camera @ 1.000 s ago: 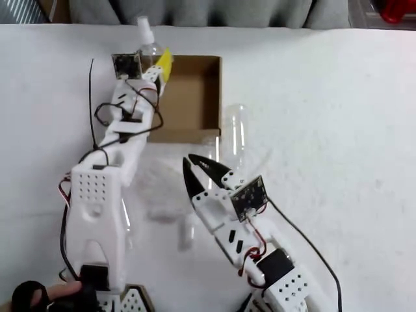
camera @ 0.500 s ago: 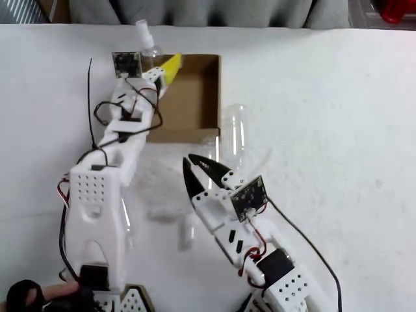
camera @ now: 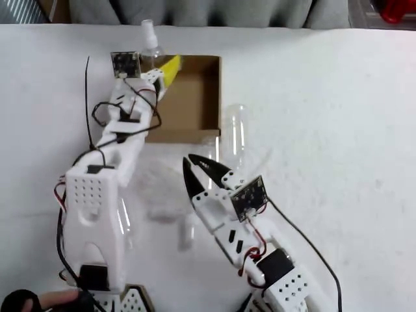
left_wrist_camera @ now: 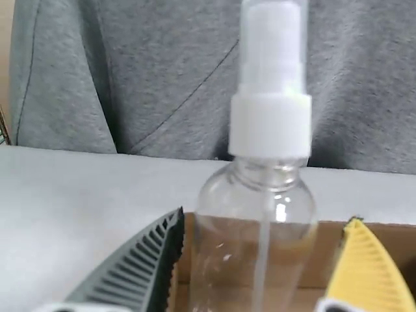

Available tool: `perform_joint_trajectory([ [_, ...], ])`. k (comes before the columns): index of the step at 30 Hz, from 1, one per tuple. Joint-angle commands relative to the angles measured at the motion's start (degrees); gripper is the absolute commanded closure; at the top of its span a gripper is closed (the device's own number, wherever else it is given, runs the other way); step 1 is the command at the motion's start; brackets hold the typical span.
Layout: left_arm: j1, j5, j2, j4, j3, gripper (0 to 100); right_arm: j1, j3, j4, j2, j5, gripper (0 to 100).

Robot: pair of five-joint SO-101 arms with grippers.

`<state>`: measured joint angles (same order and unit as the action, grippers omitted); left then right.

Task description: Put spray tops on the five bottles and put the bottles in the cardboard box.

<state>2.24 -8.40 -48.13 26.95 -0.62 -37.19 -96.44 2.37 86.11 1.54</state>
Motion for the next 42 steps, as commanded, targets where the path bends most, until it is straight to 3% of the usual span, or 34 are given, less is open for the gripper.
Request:
perform_joint_trajectory([
  [1,0.4,0.3,7.0,0.0,2.2,65,0.6,1.1,0.0,0.6,0.5,98.1],
  [19,0.9,0.3,10.1,-0.4,4.0,65,0.7,1.1,0.0,0.6,0.5,98.1],
  [42,0.8,0.8,39.6,-0.4,35.3,65,0.4,0.9,0.0,0.1,0.5,98.1],
])
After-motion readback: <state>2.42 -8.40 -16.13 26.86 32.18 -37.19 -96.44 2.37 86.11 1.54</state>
